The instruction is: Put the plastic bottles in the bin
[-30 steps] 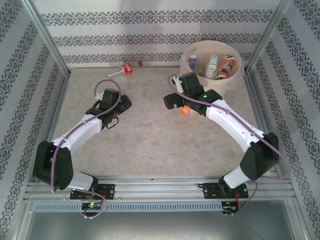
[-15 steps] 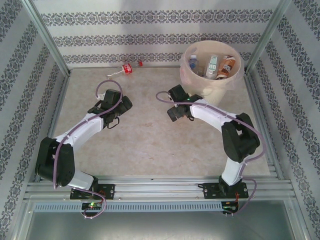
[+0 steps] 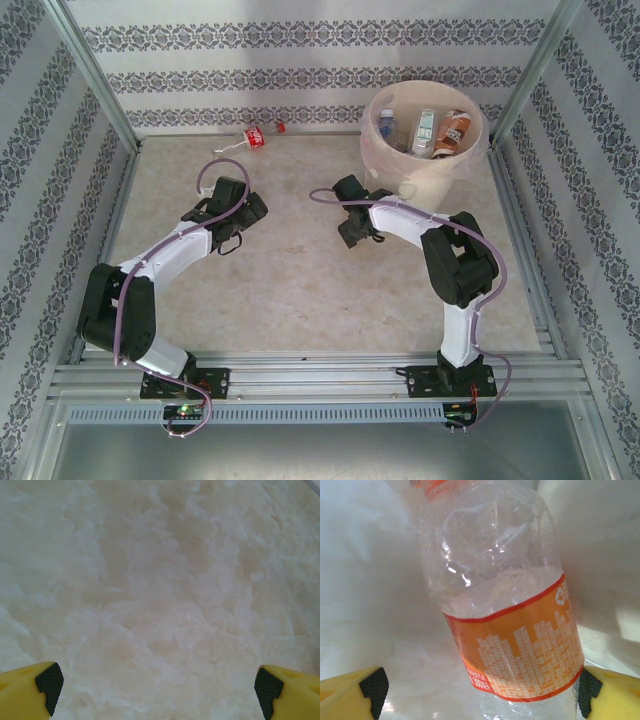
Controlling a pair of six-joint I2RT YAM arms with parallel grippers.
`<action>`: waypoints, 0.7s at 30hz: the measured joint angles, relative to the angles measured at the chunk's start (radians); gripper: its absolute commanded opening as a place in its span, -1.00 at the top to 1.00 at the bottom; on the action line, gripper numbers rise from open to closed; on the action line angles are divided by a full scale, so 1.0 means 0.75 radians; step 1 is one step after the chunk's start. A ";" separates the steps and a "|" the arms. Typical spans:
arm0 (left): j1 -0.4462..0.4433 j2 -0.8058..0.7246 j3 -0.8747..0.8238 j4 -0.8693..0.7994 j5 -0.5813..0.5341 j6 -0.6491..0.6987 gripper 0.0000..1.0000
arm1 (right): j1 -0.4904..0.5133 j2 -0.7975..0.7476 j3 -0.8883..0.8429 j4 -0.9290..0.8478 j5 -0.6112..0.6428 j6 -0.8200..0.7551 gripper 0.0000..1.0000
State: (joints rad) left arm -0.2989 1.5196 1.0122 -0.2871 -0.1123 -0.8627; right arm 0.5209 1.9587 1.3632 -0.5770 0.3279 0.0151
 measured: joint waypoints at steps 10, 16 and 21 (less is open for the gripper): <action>0.000 0.000 0.000 0.000 0.009 -0.004 -0.99 | 0.007 0.152 0.168 -0.132 -0.124 0.087 -0.92; 0.000 0.000 0.000 0.001 0.009 -0.004 -0.99 | 0.007 0.202 0.239 -0.162 -0.135 0.146 -0.73; 0.000 0.000 0.001 0.000 0.009 -0.003 -0.99 | 0.013 0.218 0.251 -0.168 -0.193 0.188 -0.28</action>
State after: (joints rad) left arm -0.2989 1.5196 1.0126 -0.2871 -0.1059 -0.8650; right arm 0.5304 2.1220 1.5517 -0.7033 0.1833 0.1558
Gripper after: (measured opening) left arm 0.996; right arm 0.709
